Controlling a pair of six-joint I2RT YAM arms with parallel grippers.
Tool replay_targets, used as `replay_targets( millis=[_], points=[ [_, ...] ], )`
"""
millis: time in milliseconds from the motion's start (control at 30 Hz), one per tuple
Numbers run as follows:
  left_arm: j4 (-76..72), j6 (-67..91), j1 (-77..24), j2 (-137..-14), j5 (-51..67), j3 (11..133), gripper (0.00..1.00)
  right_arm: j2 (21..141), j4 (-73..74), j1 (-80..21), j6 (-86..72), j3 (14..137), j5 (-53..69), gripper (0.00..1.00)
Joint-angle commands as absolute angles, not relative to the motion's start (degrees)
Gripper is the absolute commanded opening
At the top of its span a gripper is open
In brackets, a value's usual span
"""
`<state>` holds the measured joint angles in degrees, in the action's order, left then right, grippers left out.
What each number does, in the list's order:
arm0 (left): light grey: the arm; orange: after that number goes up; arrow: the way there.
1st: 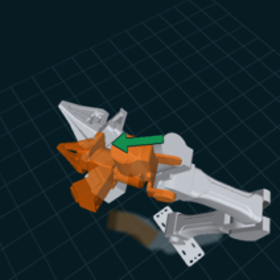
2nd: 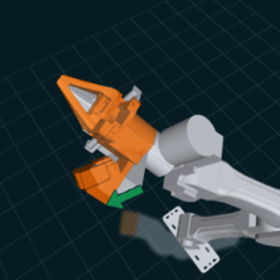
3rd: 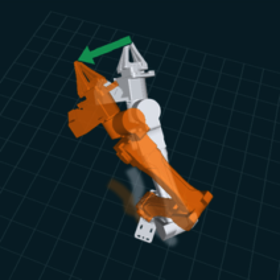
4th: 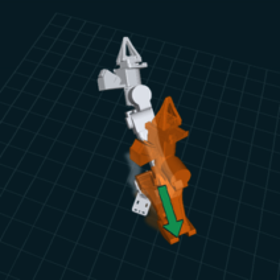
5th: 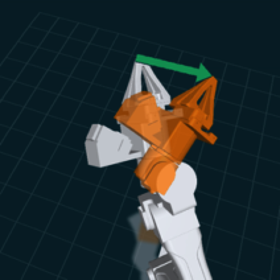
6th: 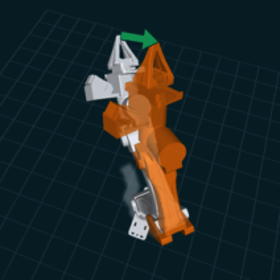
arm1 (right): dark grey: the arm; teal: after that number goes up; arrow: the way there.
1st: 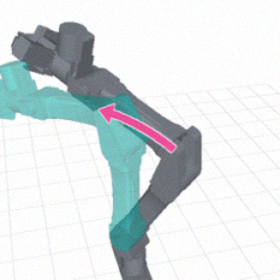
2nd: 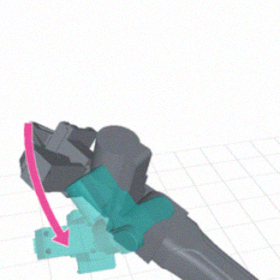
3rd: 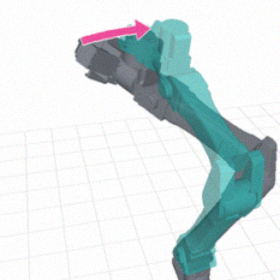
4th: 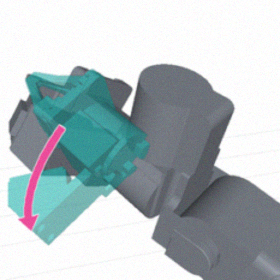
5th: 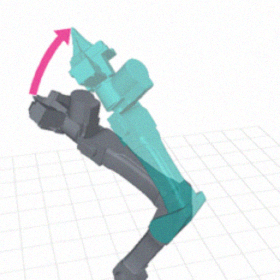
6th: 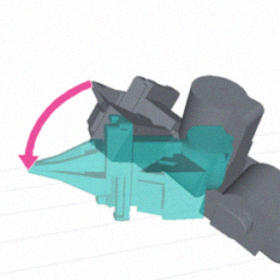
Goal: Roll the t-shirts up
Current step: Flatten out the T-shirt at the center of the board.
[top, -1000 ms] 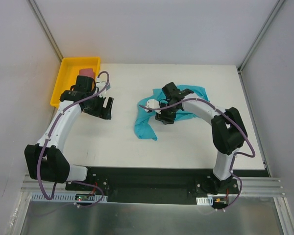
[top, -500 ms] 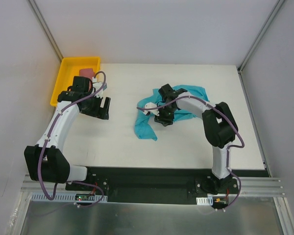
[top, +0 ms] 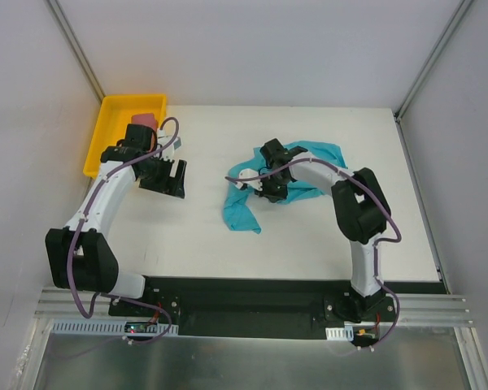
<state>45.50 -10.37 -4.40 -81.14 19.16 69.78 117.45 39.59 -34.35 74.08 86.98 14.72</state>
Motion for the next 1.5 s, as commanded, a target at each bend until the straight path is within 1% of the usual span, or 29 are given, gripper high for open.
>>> replay_targets(
  millis=[0, 133, 200, 267, 367, 433, 467, 567, 600, 833, 967, 1000, 1133, 1167, 1233, 1267, 1333, 1433, 1467],
  points=[
    [45.97, -9.84, -3.95, -81.47, 21.18, 73.21, 0.77, 106.11, 40.17, -32.26, 65.85, 87.01, 18.36, 0.01],
    [45.26, -10.11, -5.26, -82.00, 22.49, 72.95, 0.75, 98.98, 37.53, -30.15, 52.87, 87.89, 17.59, 0.01],
    [45.26, -10.81, -7.11, -82.18, 23.03, 73.04, 0.74, 96.69, 35.52, -29.10, 46.44, 88.76, 12.85, 0.01],
    [45.26, -13.00, -12.46, -82.27, 23.29, 72.95, 0.70, 96.33, 35.33, -27.61, 37.41, 91.73, 9.77, 0.01],
    [45.35, -14.94, -20.63, -83.75, 23.99, 73.56, 0.68, 97.73, 37.88, -24.70, 30.88, 96.49, 9.06, 0.01],
    [45.18, -14.51, -23.19, -86.47, 24.43, 74.26, 0.67, 96.86, 37.27, -23.56, 30.15, 97.47, 8.88, 0.01],
    [45.26, -14.15, -25.38, -87.88, 23.48, 75.75, 0.65, 96.68, 37.18, -23.47, 30.67, 97.82, 8.35, 0.01],
    [45.35, -10.65, -28.38, -95.17, 18.22, 79.00, 0.62, 96.33, 37.18, -23.20, 31.11, 98.35, 7.47, 0.01],
    [45.26, -9.68, -28.91, -98.23, 17.32, 79.71, 0.62, 96.33, 37.09, -23.20, 31.11, 98.09, 7.21, 0.00],
    [44.12, -7.39, -31.90, -109.41, 9.94, 87.44, 0.64, 94.92, 36.12, -22.59, 30.68, 95.45, 6.59, 0.01],
    [44.12, -8.61, -32.61, -114.43, 7.82, 92.53, 0.61, 93.96, 35.69, -21.62, 30.41, 93.88, 7.03, 0.01],
    [44.12, -8.87, -32.52, -116.00, 7.39, 93.07, 0.58, 93.78, 35.42, -21.01, 30.32, 93.43, 6.86, 0.01],
    [44.47, -11.07, -32.17, -118.30, 7.99, 94.22, 0.42, 93.43, 35.07, -18.73, 29.09, 93.16, 6.94, 0.01],
    [44.73, -11.07, -31.56, -118.30, 10.09, 94.39, 0.29, 93.34, 35.16, -18.20, 28.66, 94.12, 7.47, 0.01],
    [45.52, -11.69, -30.94, -117.52, 11.86, 94.66, 0.12, 93.34, 35.68, -16.35, 28.74, 95.70, 7.65, 0.01],
    [45.70, -12.04, -30.24, -115.86, 12.21, 95.09, 0.00, 93.34, 36.12, -15.74, 29.09, 96.41, 7.65, 0.01],
    [47.19, -13.35, -28.84, -113.48, 14.57, 96.06, 0.00, 92.64, 37.43, -14.51, 31.37, 98.87, 7.91, 0.01],
    [49.91, -16.95, -25.06, -107.24, 26.50, 99.22, 0.00, 90.45, 42.25, -12.49, 35.59, 103.35, 12.29, 0.01],
    [53.23, -18.62, -23.92, -104.01, 30.37, 101.32, 0.00, 89.22, 42.97, -11.96, 35.86, 103.97, 14.48, 0.01]
  ],
)
